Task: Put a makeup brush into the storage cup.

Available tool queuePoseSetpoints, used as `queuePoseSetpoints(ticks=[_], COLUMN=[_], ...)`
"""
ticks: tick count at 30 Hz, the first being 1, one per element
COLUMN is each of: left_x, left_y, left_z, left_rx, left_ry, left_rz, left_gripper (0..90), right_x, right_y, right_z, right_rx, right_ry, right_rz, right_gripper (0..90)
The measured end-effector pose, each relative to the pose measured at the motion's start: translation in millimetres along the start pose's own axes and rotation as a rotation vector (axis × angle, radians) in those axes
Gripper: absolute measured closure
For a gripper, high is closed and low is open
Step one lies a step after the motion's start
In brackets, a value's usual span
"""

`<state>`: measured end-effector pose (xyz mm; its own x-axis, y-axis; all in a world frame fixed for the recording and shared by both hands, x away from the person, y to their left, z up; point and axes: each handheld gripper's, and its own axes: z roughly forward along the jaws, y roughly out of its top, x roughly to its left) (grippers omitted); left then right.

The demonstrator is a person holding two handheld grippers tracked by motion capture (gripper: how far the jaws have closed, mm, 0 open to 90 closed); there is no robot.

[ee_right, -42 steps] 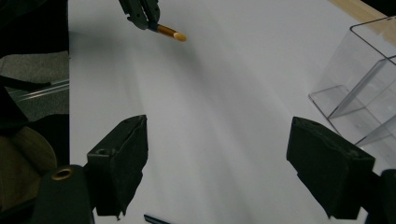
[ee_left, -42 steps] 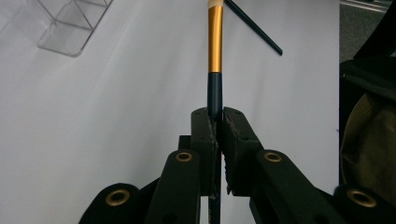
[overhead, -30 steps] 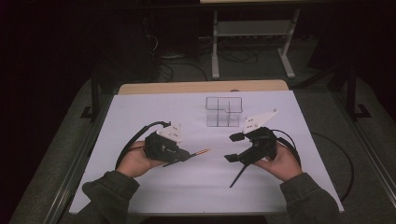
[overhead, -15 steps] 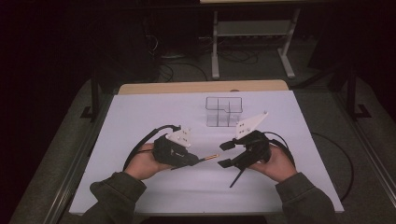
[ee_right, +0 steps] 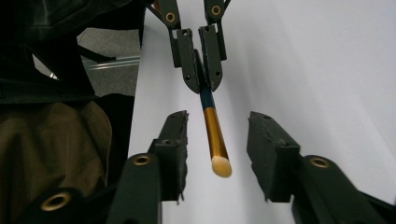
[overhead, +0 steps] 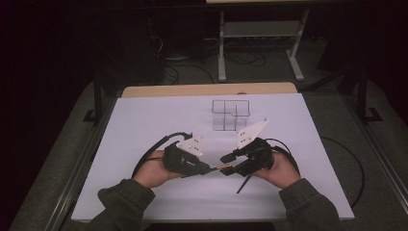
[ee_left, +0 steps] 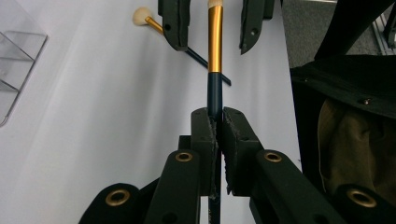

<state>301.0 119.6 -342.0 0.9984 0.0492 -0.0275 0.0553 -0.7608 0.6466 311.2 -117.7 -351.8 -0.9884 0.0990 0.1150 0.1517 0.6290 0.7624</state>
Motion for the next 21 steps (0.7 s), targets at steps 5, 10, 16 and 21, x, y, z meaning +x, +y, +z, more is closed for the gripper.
queuePoseSetpoints(ticks=[5,10,16,21], left_x=[-0.8,-1.9,-2.3,-1.3], left_y=[0.4,2.8,4.1,3.3], left_z=[-0.5,0.4,1.1,2.8], left_rx=[-0.005,-0.006,-0.005,-0.005], left_ry=[-0.001,-0.004,-0.011,-0.021], left_rz=[0.002,0.017,0.018,0.016], left_gripper=[83.6,83.6,83.5,83.3], right_x=[0.6,-1.5,-2.3,-1.8], right_y=[-1.2,-2.5,-2.6,-1.6], right_z=[-1.7,-0.5,-0.5,-0.3], right_rx=[-0.007,-0.012,-0.028,-0.020], right_ry=[0.011,0.035,0.070,0.070], right_rz=[0.003,0.011,0.006,-0.002], right_gripper=[67.4,75.3,82.1,82.8])
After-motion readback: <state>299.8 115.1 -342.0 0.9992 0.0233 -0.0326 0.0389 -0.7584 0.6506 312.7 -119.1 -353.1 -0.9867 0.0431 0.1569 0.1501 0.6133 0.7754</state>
